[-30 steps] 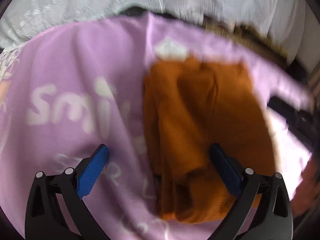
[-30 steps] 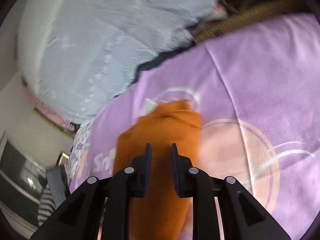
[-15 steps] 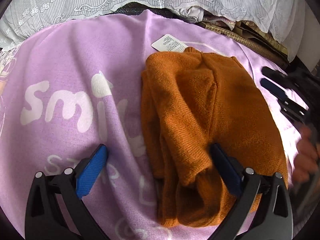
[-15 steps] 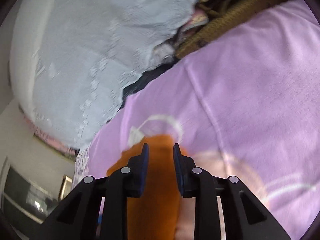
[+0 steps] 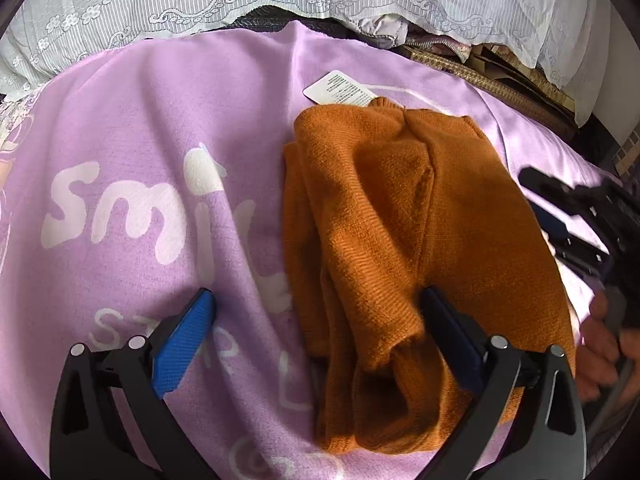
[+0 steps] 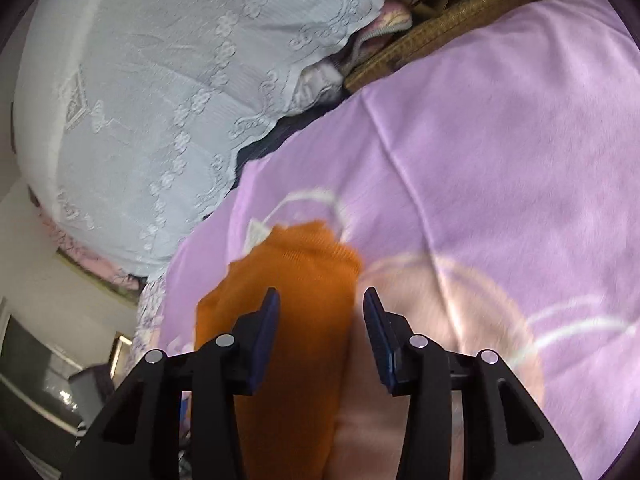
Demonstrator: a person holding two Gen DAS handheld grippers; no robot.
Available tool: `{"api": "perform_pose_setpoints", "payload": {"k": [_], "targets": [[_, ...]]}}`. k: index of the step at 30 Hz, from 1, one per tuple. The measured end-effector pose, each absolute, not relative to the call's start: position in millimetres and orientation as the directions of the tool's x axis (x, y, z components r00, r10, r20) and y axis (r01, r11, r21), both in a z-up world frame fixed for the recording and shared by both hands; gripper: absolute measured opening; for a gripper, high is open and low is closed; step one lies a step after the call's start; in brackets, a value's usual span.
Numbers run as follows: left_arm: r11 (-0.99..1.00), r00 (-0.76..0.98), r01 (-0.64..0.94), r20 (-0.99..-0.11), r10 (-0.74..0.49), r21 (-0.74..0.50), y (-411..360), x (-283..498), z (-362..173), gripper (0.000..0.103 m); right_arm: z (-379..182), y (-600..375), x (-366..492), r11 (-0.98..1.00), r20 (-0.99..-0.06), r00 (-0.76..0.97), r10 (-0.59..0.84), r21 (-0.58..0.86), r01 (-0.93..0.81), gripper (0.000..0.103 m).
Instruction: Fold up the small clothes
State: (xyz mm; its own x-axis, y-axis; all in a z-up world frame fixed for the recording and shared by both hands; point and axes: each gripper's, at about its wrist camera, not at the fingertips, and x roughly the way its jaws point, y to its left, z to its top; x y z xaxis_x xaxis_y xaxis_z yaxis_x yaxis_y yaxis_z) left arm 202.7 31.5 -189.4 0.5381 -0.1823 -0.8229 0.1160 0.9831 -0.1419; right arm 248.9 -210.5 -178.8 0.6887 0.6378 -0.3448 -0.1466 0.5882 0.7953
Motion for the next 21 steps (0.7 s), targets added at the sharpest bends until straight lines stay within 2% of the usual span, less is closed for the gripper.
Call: {"api": "perform_pose_setpoints", "payload": {"k": [2, 7, 9, 12, 14, 21], "targets": [[0.983, 0.538, 0.114, -0.823, -0.182, -0.143, 32, 202, -189, 0.099, -182, -208, 237, 0.597, -0.355, 0.672, 0.650, 0.785, -0.164, 0.053], [0.982, 0.538, 0.110, -0.821, -0.191, -0.156, 33, 201, -186, 0.099, -190, -209, 214, 0.575, -0.344, 0.661, 0.667, 0.802, -0.162, 0.061], [0.972, 0.532, 0.131, -0.813, -0.235, -0.196, 33, 200, -183, 0.098, -195, -211, 209, 0.552, -0.328, 0.655, 0.680, 0.818, -0.163, 0.062], [0.920, 0.483, 0.203, -0.783, -0.391, -0.334, 33, 200, -181, 0.098, -195, -209, 207, 0.534, -0.313, 0.643, 0.699, 0.826, -0.180, 0.068], [0.919, 0.477, 0.209, -0.785, -0.395, -0.335, 30, 201, -183, 0.099, -194, -205, 208, 0.535, -0.310, 0.629, 0.713, 0.820, -0.204, 0.073], [0.878, 0.433, 0.190, -0.765, -0.476, -0.438, 45, 216, -192, 0.099, -192, -192, 212, 0.532, -0.316, 0.583, 0.749, 0.812, -0.243, 0.074]]}}
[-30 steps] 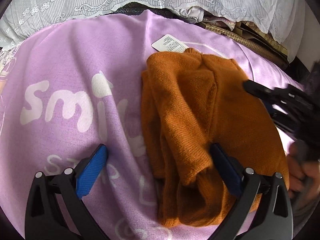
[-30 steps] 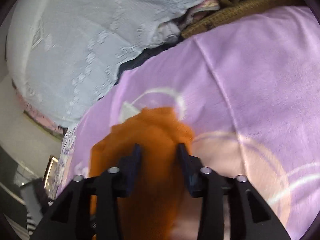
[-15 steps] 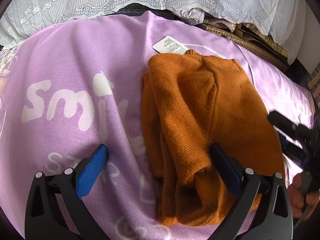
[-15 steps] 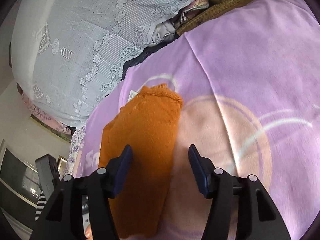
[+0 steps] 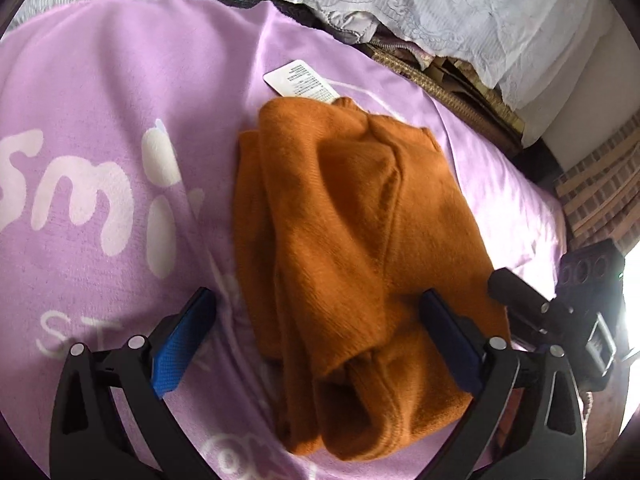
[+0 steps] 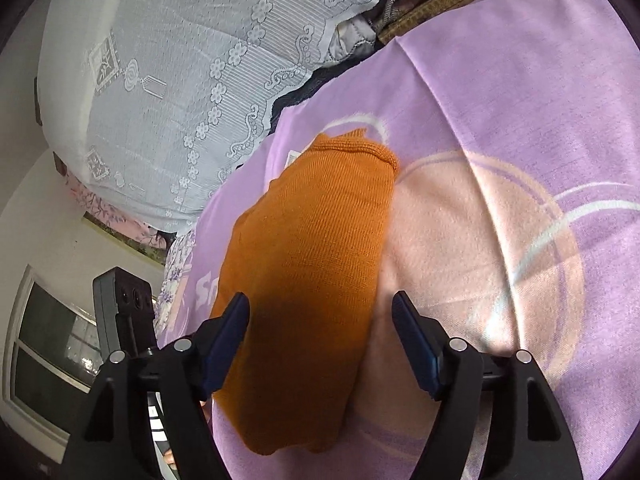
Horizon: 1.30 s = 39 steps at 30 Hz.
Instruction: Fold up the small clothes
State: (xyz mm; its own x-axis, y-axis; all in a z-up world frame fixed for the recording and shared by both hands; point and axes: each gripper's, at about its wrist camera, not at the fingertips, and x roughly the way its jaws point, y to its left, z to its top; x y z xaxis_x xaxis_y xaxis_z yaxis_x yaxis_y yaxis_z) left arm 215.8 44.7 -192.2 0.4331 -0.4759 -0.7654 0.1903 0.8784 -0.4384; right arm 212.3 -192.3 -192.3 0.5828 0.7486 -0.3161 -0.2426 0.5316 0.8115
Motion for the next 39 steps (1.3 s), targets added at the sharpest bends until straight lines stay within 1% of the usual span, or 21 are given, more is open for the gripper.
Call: {"api": "perform_pose_setpoints", "payload": {"k": [5, 7, 10, 15, 19, 20, 21, 22, 23, 25, 27, 28, 29, 31, 32, 33, 35, 36, 37, 39], "targets": [[0.874, 0.419, 0.223, -0.767, -0.486, -0.432, 37, 212, -191, 0.098, -194, -188, 213, 0.538, -0.318, 0.583, 0.747, 0.805, -0.250, 0.074], [0.859, 0.405, 0.255, -0.758, -0.511, -0.444, 33, 210, -190, 0.098, -193, -186, 215, 0.542, -0.322, 0.578, 0.750, 0.801, -0.256, 0.074], [0.801, 0.356, 0.305, -0.718, -0.598, -0.515, 28, 206, -189, 0.098, -194, -185, 216, 0.533, -0.316, 0.574, 0.755, 0.806, -0.258, 0.074], [0.812, 0.390, 0.280, -0.712, -0.583, -0.512, 29, 216, -195, 0.098, -193, -180, 225, 0.514, -0.301, 0.567, 0.766, 0.817, -0.260, 0.074], [0.812, 0.401, 0.271, -0.706, -0.584, -0.517, 29, 219, -195, 0.096, -191, -173, 232, 0.531, -0.315, 0.573, 0.757, 0.807, -0.258, 0.074], [0.815, 0.405, 0.275, -0.708, -0.579, -0.510, 27, 218, -195, 0.094, -190, -172, 231, 0.534, -0.316, 0.575, 0.755, 0.805, -0.258, 0.071], [0.815, 0.408, 0.275, -0.706, -0.579, -0.510, 26, 218, -194, 0.090, -191, -173, 230, 0.536, -0.319, 0.579, 0.750, 0.806, -0.250, 0.067], [0.813, 0.411, 0.276, -0.702, -0.582, -0.512, 28, 215, -193, 0.087, -193, -175, 230, 0.529, -0.316, 0.582, 0.750, 0.814, -0.239, 0.062], [0.816, 0.419, 0.278, -0.701, -0.577, -0.506, 27, 214, -192, 0.082, -195, -177, 230, 0.516, -0.307, 0.582, 0.753, 0.824, -0.232, 0.058], [0.822, 0.434, 0.281, -0.698, -0.570, -0.496, 28, 211, -190, 0.074, -196, -178, 229, 0.511, -0.302, 0.584, 0.754, 0.828, -0.232, 0.056], [0.821, 0.442, 0.284, -0.692, -0.571, -0.496, 29, 209, -189, 0.064, -195, -177, 229, 0.522, -0.308, 0.586, 0.749, 0.820, -0.235, 0.056], [0.819, 0.443, 0.285, -0.689, -0.574, -0.499, 31, 209, -189, 0.061, -195, -177, 229, 0.522, -0.310, 0.586, 0.749, 0.820, -0.235, 0.056], [0.819, 0.446, 0.285, -0.687, -0.574, -0.498, 31, 209, -189, 0.060, -195, -177, 229, 0.521, -0.310, 0.582, 0.751, 0.821, -0.235, 0.058], [0.825, 0.451, 0.281, -0.692, -0.565, -0.490, 31, 209, -190, 0.061, -194, -174, 231, 0.527, -0.319, 0.571, 0.756, 0.814, -0.243, 0.060], [0.834, 0.454, 0.266, -0.700, -0.551, -0.484, 31, 211, -192, 0.069, -192, -171, 231, 0.547, -0.333, 0.572, 0.750, 0.799, -0.252, 0.062], [0.835, 0.455, 0.254, -0.702, -0.548, -0.487, 32, 213, -195, 0.073, -191, -168, 231, 0.564, -0.344, 0.574, 0.743, 0.783, -0.261, 0.063], [0.829, 0.453, 0.244, -0.697, -0.556, -0.503, 33, 216, -196, 0.074, -187, -162, 229, 0.598, -0.365, 0.582, 0.727, 0.753, -0.274, 0.066], [0.828, 0.455, 0.242, -0.695, -0.557, -0.505, 33, 215, -196, 0.072, -188, -163, 230, 0.594, -0.362, 0.582, 0.729, 0.757, -0.273, 0.065], [0.829, 0.458, 0.244, -0.693, -0.556, -0.504, 33, 214, -196, 0.071, -189, -165, 230, 0.590, -0.359, 0.583, 0.728, 0.761, -0.269, 0.062], [0.829, 0.469, 0.255, -0.686, -0.557, -0.498, 31, 209, -194, 0.060, -191, -167, 229, 0.578, -0.348, 0.585, 0.733, 0.773, -0.263, 0.059]]}}
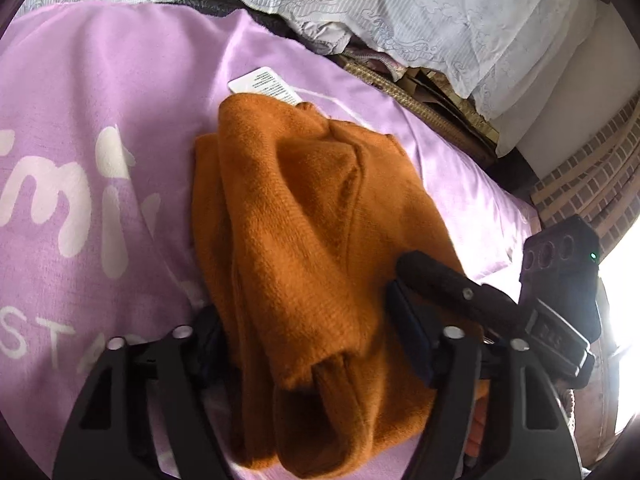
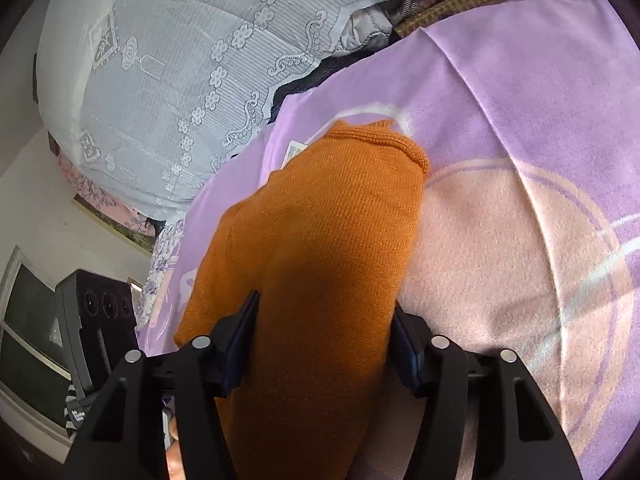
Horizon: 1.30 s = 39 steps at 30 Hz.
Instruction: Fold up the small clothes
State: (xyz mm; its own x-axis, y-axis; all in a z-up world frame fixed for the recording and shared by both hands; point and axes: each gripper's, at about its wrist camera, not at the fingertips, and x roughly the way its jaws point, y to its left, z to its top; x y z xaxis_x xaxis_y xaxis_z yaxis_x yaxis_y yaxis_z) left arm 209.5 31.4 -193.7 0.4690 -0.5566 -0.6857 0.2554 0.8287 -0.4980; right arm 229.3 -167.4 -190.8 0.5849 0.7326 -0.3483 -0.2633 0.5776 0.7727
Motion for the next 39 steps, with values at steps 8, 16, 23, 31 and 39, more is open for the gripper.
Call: {"api": "perform_pose_setpoints", "payload": {"k": [8, 16, 23, 31, 39], "targets": [[0.851, 0.546, 0.274, -0.656, -0.521, -0.448, 31, 185, -177, 0.037, -186, -172, 216, 0.545, -0.299, 0.592, 0.748, 0.786, -0.292, 0.051], [0.870, 0.606, 0.231, -0.635, -0.479, -0.435, 45, 155, -161, 0.036, -171, -163, 198, 0.498, -0.254, 0.555, 0.792, 0.795, -0.347, 0.050], [0.900, 0.650, 0.190, -0.636, -0.415, -0.393, 62, 127, -148, 0.036, -157, -147, 177, 0.474, -0.235, 0.515, 0.824, 0.784, -0.401, 0.050], [0.921, 0.707, 0.157, -0.610, -0.358, -0.357, 86, 97, -122, 0.036, -129, -124, 148, 0.444, -0.197, 0.480, 0.855, 0.757, -0.480, 0.050], [0.952, 0.780, 0.101, -0.571, -0.257, -0.290, 128, 74, -84, 0.036, -93, -84, 132, 0.384, -0.145, 0.431, 0.891, 0.748, -0.542, 0.050]]}}
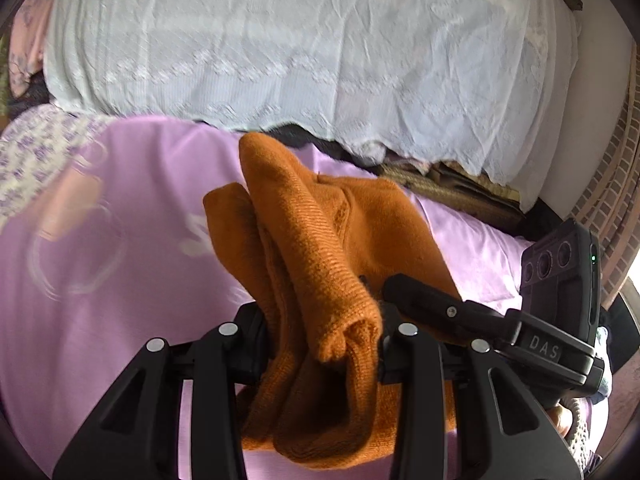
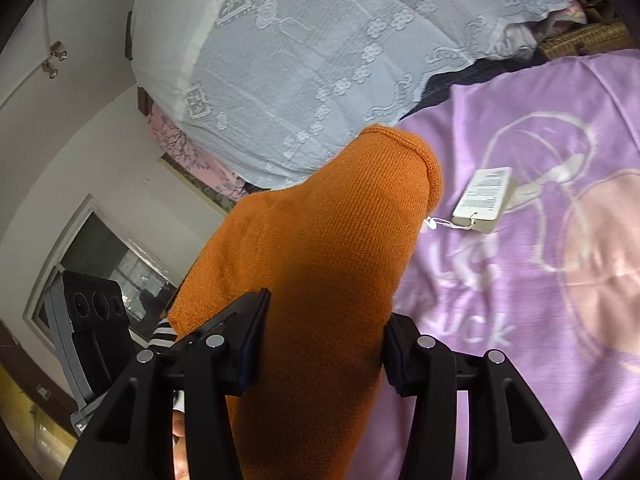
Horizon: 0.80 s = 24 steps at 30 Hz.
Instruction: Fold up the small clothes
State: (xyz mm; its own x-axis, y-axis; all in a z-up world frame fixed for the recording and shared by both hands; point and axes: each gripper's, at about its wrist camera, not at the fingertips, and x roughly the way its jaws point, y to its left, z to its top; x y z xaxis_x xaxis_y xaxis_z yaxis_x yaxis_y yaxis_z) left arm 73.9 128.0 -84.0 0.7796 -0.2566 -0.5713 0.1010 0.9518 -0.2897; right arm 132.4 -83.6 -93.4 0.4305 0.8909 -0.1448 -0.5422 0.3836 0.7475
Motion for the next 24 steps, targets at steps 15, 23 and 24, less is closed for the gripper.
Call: {"api": "perform_pose_setpoints", "payload": {"k": [15, 23, 24], "targets": [[0.960, 0.838, -0.102, -0.542, -0.058, -0.261, 227, 43, -65, 0.036, -46, 33, 123, 0.333, -0.155, 0.317, 0.935, 0.688, -0.645, 0.050], [0.934, 0.789, -0.239, -0.614, 0.028, -0.264, 264, 57, -102, 0.036, -61, 91, 136, 0.398, -0.262, 0.300, 0.917, 0.620, -0.676, 0.050], [0.933, 0.778, -0.255, -0.627, 0.041, -0.255, 266, 61, -109, 0.036, -66, 95, 140, 0.407, -0.275, 0.300, 0.914, 0.618, -0.673, 0.050]]}}
